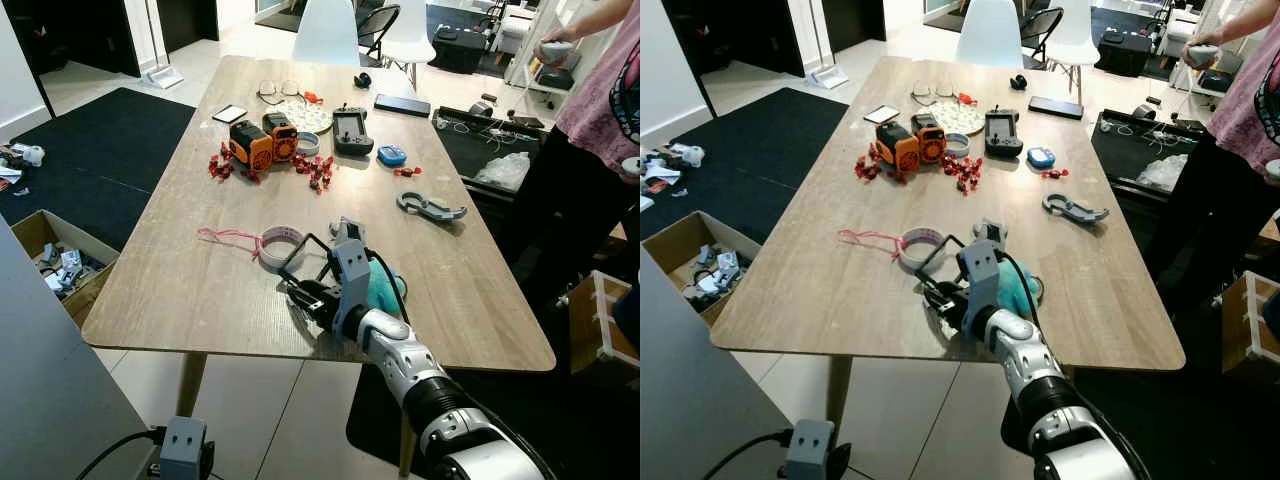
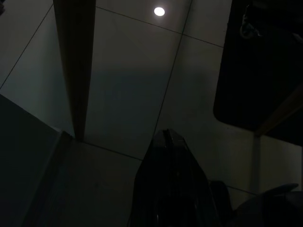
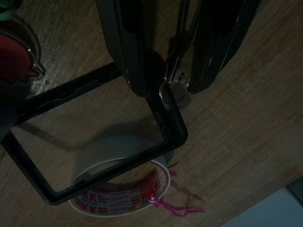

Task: Hang keys on a hook

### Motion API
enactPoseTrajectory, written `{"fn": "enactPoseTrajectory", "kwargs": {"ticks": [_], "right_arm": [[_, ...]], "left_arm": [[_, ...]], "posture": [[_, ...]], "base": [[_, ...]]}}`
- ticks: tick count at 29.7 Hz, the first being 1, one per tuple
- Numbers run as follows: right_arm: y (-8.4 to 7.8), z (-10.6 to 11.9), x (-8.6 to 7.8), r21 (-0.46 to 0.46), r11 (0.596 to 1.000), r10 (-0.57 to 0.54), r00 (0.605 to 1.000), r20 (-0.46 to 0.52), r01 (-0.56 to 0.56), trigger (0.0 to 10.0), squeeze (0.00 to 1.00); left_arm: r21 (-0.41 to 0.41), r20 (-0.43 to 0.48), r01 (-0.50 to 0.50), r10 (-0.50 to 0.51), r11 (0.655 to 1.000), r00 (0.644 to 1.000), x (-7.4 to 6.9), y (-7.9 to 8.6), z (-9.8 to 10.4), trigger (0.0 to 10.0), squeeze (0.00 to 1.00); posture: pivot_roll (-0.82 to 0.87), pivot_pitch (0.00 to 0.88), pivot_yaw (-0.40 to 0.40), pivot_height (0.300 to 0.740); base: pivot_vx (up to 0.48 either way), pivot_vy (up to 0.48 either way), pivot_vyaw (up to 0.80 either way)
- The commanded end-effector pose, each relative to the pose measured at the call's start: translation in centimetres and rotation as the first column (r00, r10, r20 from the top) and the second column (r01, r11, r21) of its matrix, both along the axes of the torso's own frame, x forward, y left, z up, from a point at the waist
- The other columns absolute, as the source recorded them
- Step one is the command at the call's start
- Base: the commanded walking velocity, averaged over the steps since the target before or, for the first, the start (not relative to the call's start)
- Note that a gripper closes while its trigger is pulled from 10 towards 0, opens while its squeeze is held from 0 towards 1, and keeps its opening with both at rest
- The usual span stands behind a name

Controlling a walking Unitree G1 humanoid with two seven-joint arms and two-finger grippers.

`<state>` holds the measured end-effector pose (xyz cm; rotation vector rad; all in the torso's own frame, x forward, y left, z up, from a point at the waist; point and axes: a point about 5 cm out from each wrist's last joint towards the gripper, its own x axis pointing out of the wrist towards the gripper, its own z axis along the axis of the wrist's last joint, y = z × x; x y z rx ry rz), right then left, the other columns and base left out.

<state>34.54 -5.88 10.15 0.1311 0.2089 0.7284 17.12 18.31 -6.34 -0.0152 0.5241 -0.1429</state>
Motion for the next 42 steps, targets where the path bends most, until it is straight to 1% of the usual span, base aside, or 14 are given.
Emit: {"fn": "enactPoseTrajectory", "kwargs": {"ticks": [1,6,7,9,10,12,13,14,15,29,32,34,37,42], "right_arm": [[-0.6,-0.6,-0.1,-0.017,1.0,-0.015,1.0,-0.016,0.015,10.0,0.0],[-0.6,-0.7,-0.1,-0.014,1.0,-0.013,1.0,-0.019,0.013,10.0,0.0],[-0.6,-0.7,-0.1,-0.012,1.0,-0.013,1.0,-0.02,0.012,7.0,0.0],[-0.6,-0.7,-0.1,-0.01,1.0,-0.011,1.0,-0.021,0.011,7.0,0.0],[-0.6,-0.7,-0.1,-0.008,1.0,-0.009,1.0,-0.022,0.009,4.2,0.0],[-0.5,-0.7,-0.1,-0.006,1.0,-0.008,1.0,-0.023,0.007,3.5,0.0],[-0.5,-0.7,-0.1,-0.003,1.0,-0.006,1.0,-0.024,0.006,1.6,0.0],[-0.5,-0.7,-0.1,-0.002,1.0,-0.005,1.0,-0.024,0.005,1.6,0.0],[-0.5,-0.6,-0.1,0.0,1.0,-0.005,1.0,-0.025,0.005,0.2,0.0],[-0.7,-0.2,0.2,0.029,0.999,-0.026,1.0,-0.011,0.026,0.0,0.0],[-0.6,2.2,0.8,0.169,0.985,-0.055,0.996,0.075,0.042,0.0,0.0],[-0.6,2.2,0.8,0.169,0.985,-0.055,0.996,0.075,0.042,0.0,0.0],[-0.6,4.8,1.2,0.292,0.956,-0.07,0.983,0.173,0.017,0.0,0.0],[-0.6,6.6,1.4,0.331,0.944,-0.076,0.971,0.225,-0.003,0.0,0.0]], "left_arm": [[0.008,-0.02,0.007,-0.007,1.0,1.0,-0.5,0.1,-0.3,10.0,0.0],[0.009,-0.018,0.007,-0.007,1.0,1.0,-0.4,0.1,-0.2,10.0,0.0],[0.009,-0.018,0.007,-0.007,1.0,1.0,-0.4,0.1,-0.2,10.0,0.0],[0.009,-0.018,0.006,-0.006,1.0,1.0,-0.4,0.1,-0.2,10.0,0.0],[0.009,-0.019,0.006,-0.006,1.0,1.0,-0.4,0.1,-0.2,10.0,0.0],[0.009,-0.019,0.005,-0.005,1.0,1.0,-0.4,0.1,-0.2,10.0,0.0],[0.009,-0.019,0.005,-0.004,1.0,1.0,-0.4,0.1,-0.2,10.0,0.0],[0.009,-0.019,0.004,-0.004,1.0,1.0,-0.4,0.1,-0.2,10.0,0.0],[0.009,-0.019,0.004,-0.004,1.0,1.0,-0.4,0.2,-0.2,10.0,0.0],[0.01,-0.018,0.0,0.0,1.0,1.0,-0.2,0.2,-0.2,10.0,0.0],[0.011,-0.017,-0.001,0.001,1.0,1.0,-0.2,0.3,-0.2,10.0,0.0],[0.011,-0.017,-0.001,0.001,1.0,1.0,-0.2,0.3,-0.2,10.0,0.0],[0.013,-0.018,-0.001,0.002,1.0,1.0,-0.2,0.4,-0.1,10.0,0.0],[0.012,-0.018,-0.003,0.003,1.0,1.0,-0.2,0.5,-0.1,10.0,0.0]], "posture": [[0.07,0.101,-0.075,0.74],[0.07,0.1,-0.075,0.74],[0.07,0.099,-0.076,0.74],[0.07,0.099,-0.076,0.74],[0.07,0.098,-0.077,0.74],[0.07,0.098,-0.077,0.74],[0.07,0.098,-0.076,0.74],[0.07,0.098,-0.076,0.74],[0.07,0.098,-0.077,0.74],[0.08,0.099,-0.075,0.74],[0.08,0.099,-0.073,0.74],[0.08,0.099,-0.073,0.74],[0.08,0.1,-0.072,0.74],[0.08,0.098,-0.072,0.74]], "base": [[0.0,0.0,0.0],[0.0,0.0,0.0],[0.0,0.0,0.0],[0.0,0.0,0.0],[0.0,0.0,0.0],[0.0,0.0,0.0],[0.0,0.0,0.0],[0.0,0.0,0.0],[0.0,0.0,0.0],[0.0,0.0,0.0],[0.0,0.0,0.0],[0.0,0.0,0.0],[0.0,0.0,0.0],[0.0,0.0,0.0]]}}
